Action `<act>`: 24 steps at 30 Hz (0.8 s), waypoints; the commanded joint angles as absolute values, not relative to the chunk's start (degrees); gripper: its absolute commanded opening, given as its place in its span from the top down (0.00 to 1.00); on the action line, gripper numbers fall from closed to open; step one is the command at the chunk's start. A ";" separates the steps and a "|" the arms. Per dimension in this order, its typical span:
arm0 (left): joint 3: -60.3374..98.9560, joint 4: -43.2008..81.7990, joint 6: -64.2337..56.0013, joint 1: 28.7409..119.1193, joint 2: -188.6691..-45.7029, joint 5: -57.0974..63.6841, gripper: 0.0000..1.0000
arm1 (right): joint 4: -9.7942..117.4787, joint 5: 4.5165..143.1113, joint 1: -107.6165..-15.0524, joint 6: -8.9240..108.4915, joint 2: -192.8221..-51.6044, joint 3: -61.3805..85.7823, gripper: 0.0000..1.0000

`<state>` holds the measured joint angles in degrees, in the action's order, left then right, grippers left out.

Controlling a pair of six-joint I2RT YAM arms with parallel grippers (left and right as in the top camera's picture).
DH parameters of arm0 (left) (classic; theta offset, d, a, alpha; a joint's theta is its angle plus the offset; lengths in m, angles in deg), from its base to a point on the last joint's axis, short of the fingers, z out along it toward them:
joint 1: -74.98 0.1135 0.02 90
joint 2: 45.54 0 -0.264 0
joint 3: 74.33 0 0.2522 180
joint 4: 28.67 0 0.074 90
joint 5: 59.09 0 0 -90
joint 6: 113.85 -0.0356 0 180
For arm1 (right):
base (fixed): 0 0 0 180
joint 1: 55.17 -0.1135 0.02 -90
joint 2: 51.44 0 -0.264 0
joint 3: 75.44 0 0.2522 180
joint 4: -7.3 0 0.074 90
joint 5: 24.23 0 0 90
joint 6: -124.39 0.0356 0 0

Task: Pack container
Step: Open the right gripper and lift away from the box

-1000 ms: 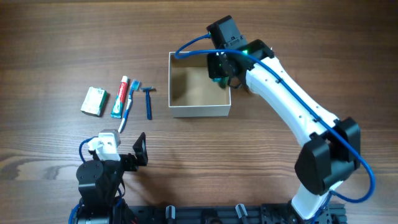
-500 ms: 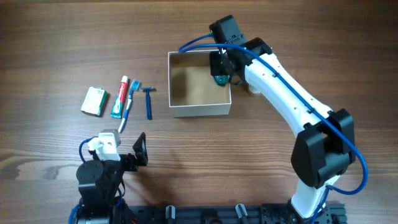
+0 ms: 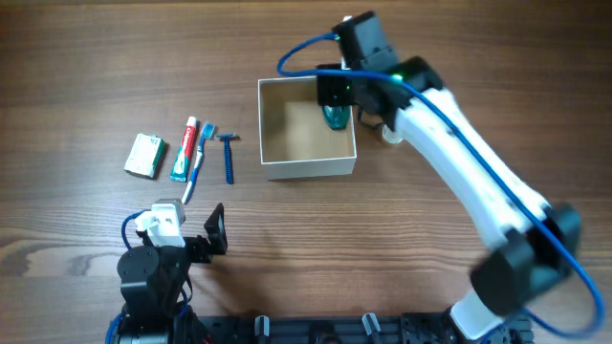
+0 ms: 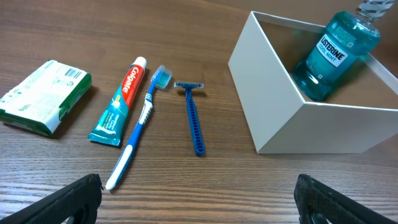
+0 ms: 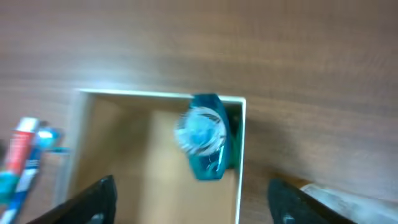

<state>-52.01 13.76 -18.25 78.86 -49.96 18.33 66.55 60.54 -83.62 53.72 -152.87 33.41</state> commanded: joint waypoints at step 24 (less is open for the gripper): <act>-52.43 13.80 -18.95 79.27 -49.44 16.80 0.00 | 82.33 64.89 -65.91 53.48 -154.16 34.59 0.41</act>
<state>-52.01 13.76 -18.25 78.86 -49.96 18.31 83.12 60.82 -65.52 54.40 -152.71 34.94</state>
